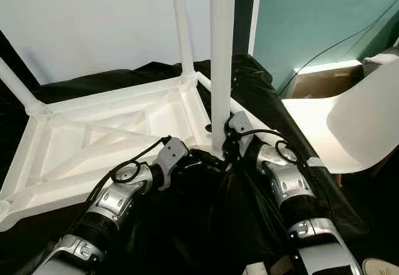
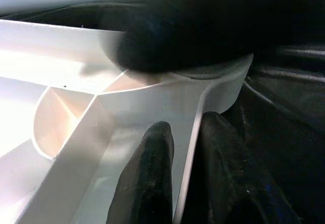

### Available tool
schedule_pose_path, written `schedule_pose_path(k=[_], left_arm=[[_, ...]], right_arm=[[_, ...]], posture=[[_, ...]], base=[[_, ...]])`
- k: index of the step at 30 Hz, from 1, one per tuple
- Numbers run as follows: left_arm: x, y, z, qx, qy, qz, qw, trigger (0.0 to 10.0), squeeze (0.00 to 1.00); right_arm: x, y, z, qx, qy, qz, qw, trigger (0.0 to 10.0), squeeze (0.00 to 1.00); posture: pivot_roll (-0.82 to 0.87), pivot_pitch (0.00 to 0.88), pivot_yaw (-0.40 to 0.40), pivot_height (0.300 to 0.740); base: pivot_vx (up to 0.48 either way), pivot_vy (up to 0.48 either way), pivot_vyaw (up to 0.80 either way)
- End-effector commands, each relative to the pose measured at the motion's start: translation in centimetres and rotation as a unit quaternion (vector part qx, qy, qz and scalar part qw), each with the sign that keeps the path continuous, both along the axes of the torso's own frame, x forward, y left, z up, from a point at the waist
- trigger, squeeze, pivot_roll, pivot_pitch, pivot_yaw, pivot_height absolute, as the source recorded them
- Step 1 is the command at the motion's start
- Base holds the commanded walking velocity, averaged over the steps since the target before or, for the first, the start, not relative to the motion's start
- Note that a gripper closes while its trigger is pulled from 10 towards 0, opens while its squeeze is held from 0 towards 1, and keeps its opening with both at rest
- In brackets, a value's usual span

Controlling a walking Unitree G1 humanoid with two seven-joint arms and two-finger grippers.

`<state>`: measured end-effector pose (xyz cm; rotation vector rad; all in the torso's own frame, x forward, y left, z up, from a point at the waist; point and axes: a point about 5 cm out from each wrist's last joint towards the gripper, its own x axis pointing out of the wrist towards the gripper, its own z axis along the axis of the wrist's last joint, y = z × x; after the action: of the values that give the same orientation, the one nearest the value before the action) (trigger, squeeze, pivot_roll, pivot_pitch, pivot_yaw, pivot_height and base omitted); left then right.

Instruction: Building children table

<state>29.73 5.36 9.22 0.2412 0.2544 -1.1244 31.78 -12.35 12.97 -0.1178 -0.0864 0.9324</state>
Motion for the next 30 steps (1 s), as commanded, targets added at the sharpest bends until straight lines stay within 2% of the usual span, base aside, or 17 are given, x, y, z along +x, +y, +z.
schedule_pose_path(k=[1,2,4,7,9,11,12,14,18,19,20,21,22,26,28,29,30], left_arm=[[-1.9,0.0,-3.9,0.029,0.090,-0.002,0.995,10.0,0.00],[-1.9,0.0,-3.9,0.029,0.090,-0.002,0.995,10.0,0.00],[-2.0,0.0,-3.9,0.030,0.091,-0.004,0.995,10.0,0.00],[-2.0,-0.1,-3.8,0.031,0.090,-0.008,0.995,10.0,0.00],[-2.0,-0.1,-3.8,0.031,0.090,-0.008,0.995,10.0,0.00],[-2.0,-0.3,-3.7,0.031,0.090,-0.011,0.995,10.0,0.00],[-2.0,-0.3,-3.7,0.031,0.090,-0.011,0.995,10.0,0.00],[-2.0,-0.5,-3.6,0.028,0.090,-0.012,0.995,10.0,0.00],[-2.1,-0.5,-3.7,0.029,0.091,-0.011,0.995,10.0,0.00],[-2.1,-0.4,-3.7,0.029,0.091,-0.010,0.995,10.0,0.00],[-2.1,-0.4,-3.7,0.029,0.091,-0.010,0.995,10.0,0.00],[-2.1,-0.4,-3.7,0.029,0.092,-0.009,0.995,10.0,0.00],[-2.1,-0.4,-3.7,0.028,0.093,-0.008,0.995,10.0,0.00],[-2.1,-0.4,-3.7,0.028,0.093,-0.008,0.995,10.0,0.00],[-2.1,-0.4,-3.7,0.026,0.092,-0.006,0.995,10.0,0.00],[-2.0,-0.5,-3.6,0.025,0.092,-0.006,0.995,10.0,0.00],[-2.0,-0.5,-3.6,0.025,0.092,-0.006,0.995,10.0,0.00]], right_arm=[[-1.7,3.1,-1.4,0.028,0.023,0.018,0.999,0.0,0.00],[-1.7,3.1,-1.4,0.028,0.023,0.018,0.999,0.0,0.00],[-2.5,4.2,-1.6,0.075,0.030,-0.029,0.996,0.0,0.00],[-1.8,4.1,-1.3,0.094,0.018,-0.083,0.992,0.0,0.00],[-1.8,4.1,-1.3,0.094,0.018,-0.083,0.992,0.0,0.00],[-1.0,3.9,-0.9,0.109,0.009,-0.145,0.983,0.0,0.00],[-1.0,3.9,-0.9,0.109,0.009,-0.145,0.983,0.0,0.00],[-0.5,4.0,-0.7,0.114,0.000,-0.197,0.974,0.0,0.00],[-0.5,4.4,-0.8,0.110,0.004,-0.193,0.975,0.0,0.00],[-0.6,4.7,-0.8,0.106,0.006,-0.182,0.978,9.0,0.00],[-0.6,4.7,-0.8,0.106,0.006,-0.182,0.978,9.0,0.00],[-0.7,4.8,-0.7,0.097,0.010,-0.172,0.980,10.0,0.00],[-0.7,4.9,-0.7,0.091,0.015,-0.163,0.982,10.0,1.00],[-0.9,5.1,-0.8,0.085,0.017,-0.138,0.987,10.0,1.00],[-1.7,5.3,-1.2,0.059,0.030,-0.066,0.996,10.0,1.00],[-1.9,4.9,-1.4,0.043,0.030,-0.034,0.998,10.0,0.00],[-1.9,4.9,-1.4,0.043,0.030,-0.034,0.998,10.0,0.00]], posture=[[0.08,0.000,0.024,0.740],[0.08,0.000,0.024,0.740],[0.07,0.000,0.030,0.740],[0.06,0.000,0.038,0.740],[0.06,0.000,0.038,0.740],[0.06,0.000,0.038,0.740],[0.06,0.000,0.038,0.740],[0.07,0.000,0.039,0.740],[0.07,0.000,0.039,0.740],[0.07,0.000,0.037,0.740],[0.07,0.000,0.037,0.740],[0.07,0.000,0.037,0.740],[0.07,0.000,0.034,0.740],[0.07,0.000,0.034,0.740],[0.07,0.000,0.030,0.740],[0.06,0.000,0.031,0.740],[0.06,0.000,0.031,0.740]], base=[[0.000,0.000,0.00],[0.000,0.000,0.00],[0.000,0.000,0.00],[0.000,0.000,0.00],[0.000,0.000,0.00],[0.000,0.000,0.00],[0.000,0.000,0.00],[0.000,0.000,0.00],[0.000,0.000,0.00],[0.000,0.000,0.00],[0.000,0.000,0.00],[0.000,0.000,0.00],[0.000,0.000,0.00],[0.000,0.000,0.00],[0.000,0.000,0.00],[0.000,0.000,0.00],[0.000,0.000,0.00]])
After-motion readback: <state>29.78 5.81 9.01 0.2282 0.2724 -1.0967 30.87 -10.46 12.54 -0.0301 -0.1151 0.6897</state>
